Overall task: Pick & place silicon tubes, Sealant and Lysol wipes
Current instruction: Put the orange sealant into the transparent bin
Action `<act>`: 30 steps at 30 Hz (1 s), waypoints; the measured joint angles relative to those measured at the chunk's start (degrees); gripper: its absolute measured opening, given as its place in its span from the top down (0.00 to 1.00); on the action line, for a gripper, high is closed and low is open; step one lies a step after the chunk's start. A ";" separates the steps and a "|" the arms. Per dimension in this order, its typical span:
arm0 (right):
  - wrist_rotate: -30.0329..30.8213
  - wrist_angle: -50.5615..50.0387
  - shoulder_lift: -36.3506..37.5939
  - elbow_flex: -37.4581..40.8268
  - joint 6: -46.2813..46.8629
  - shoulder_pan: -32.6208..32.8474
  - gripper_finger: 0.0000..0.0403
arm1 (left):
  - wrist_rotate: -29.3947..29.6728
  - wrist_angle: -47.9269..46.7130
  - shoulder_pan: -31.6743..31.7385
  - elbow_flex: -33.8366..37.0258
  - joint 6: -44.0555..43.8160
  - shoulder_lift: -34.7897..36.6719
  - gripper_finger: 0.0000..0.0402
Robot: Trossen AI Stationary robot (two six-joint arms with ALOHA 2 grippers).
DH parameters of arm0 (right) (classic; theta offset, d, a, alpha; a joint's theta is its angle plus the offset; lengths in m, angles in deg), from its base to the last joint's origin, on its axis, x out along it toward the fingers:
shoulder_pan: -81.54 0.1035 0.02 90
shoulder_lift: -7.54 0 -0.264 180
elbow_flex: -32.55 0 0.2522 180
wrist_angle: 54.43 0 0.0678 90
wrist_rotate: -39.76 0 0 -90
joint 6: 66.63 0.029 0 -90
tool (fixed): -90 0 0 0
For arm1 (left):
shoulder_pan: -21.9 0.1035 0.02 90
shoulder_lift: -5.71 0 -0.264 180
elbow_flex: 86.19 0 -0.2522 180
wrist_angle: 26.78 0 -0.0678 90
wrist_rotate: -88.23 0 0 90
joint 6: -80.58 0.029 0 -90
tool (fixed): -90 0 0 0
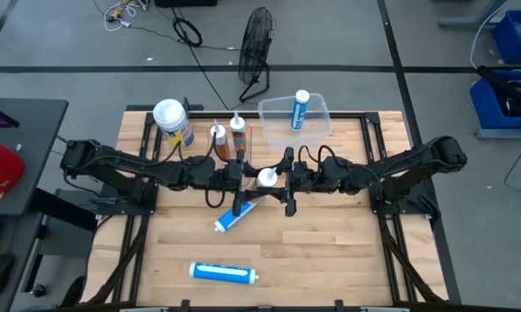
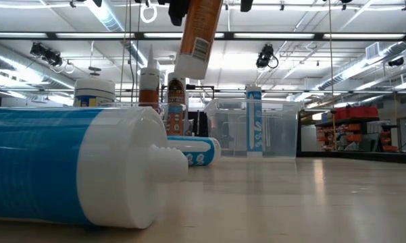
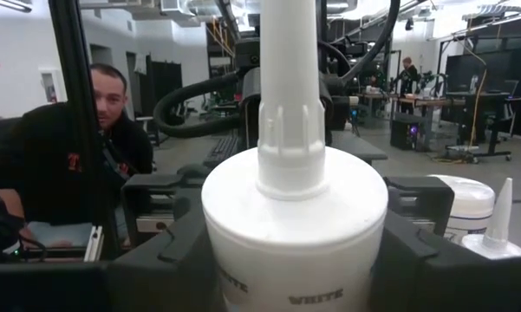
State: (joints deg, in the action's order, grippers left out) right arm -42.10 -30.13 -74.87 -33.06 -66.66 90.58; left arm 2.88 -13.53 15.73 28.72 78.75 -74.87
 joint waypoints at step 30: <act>2.40 -30.50 15.71 -0.02 7.57 2.30 0.18 | 10.39 -4.58 -0.82 0.66 3.36 0.86 0.46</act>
State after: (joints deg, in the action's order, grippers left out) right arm -39.69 -60.63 -59.16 -33.09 -59.09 92.88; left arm 13.27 -18.11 14.90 29.38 82.11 -74.00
